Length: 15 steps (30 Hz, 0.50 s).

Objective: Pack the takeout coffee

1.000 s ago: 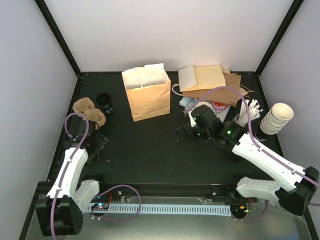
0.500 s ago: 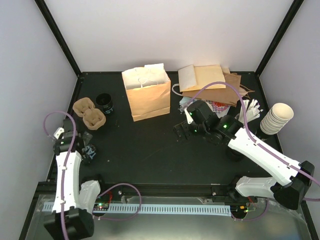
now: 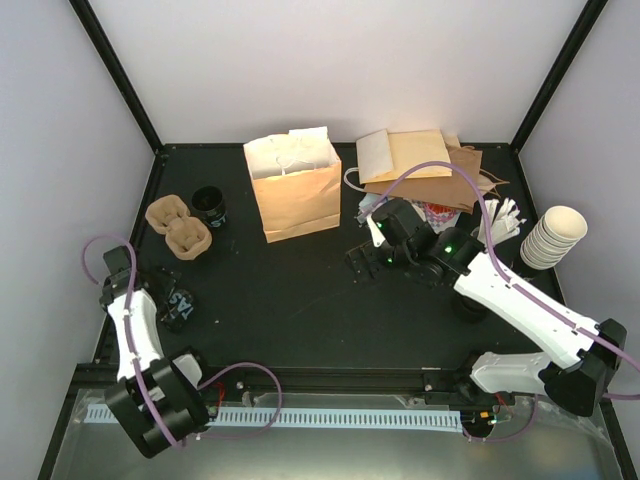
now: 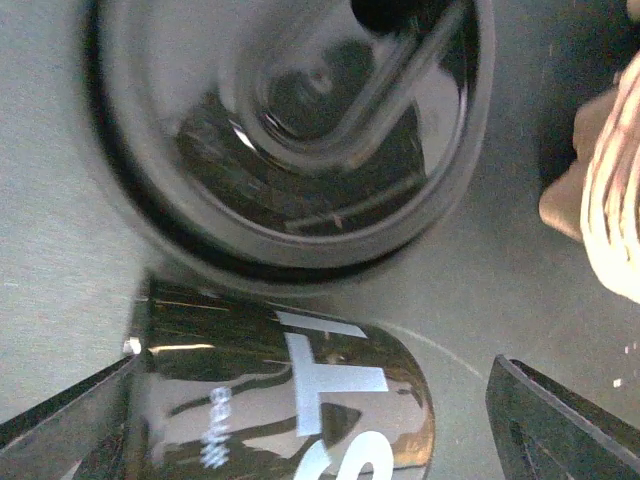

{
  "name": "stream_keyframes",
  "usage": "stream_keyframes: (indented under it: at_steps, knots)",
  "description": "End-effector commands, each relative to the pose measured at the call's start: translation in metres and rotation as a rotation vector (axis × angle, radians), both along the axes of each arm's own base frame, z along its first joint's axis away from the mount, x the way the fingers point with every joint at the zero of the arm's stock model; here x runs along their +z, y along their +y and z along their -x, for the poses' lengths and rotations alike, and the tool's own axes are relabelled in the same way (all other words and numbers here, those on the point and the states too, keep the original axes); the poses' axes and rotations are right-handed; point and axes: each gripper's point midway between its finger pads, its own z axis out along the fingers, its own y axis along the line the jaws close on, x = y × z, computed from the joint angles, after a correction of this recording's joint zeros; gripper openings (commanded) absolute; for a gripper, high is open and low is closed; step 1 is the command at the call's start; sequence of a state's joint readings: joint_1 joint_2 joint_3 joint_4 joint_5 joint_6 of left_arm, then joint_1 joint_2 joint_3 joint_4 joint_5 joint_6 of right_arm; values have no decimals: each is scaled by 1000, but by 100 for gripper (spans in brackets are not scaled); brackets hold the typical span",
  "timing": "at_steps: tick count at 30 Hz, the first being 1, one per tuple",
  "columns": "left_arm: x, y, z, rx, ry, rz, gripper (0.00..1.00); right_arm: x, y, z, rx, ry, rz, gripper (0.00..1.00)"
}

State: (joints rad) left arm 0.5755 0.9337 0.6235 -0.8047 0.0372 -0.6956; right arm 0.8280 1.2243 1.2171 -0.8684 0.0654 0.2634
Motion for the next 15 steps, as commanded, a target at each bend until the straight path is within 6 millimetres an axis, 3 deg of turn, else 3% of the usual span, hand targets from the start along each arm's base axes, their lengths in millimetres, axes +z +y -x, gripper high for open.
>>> stream_keyframes:
  at_steps: [1, 5, 8, 10, 14, 15]
  knots:
    - [-7, -21, -29, -95, -112, 153, 90, 11, 5, -2, 7, -8, -24, 100]
    - [-13, -31, -29, -98, -116, 212, 78, 10, 4, -3, 0, -10, -23, 100]
    - [-11, -35, -29, -92, -150, 220, 62, 7, 5, -4, 1, -4, -22, 100]
    - [-5, -37, -31, -99, -184, 218, 47, 6, 6, -4, 2, 1, -22, 100]
    - [4, -46, -35, -124, -238, 245, 8, 4, 5, -4, -3, -1, -17, 100]
    - [5, -49, -35, -127, -242, 257, 3, 5, 5, -5, -4, -3, -17, 100]
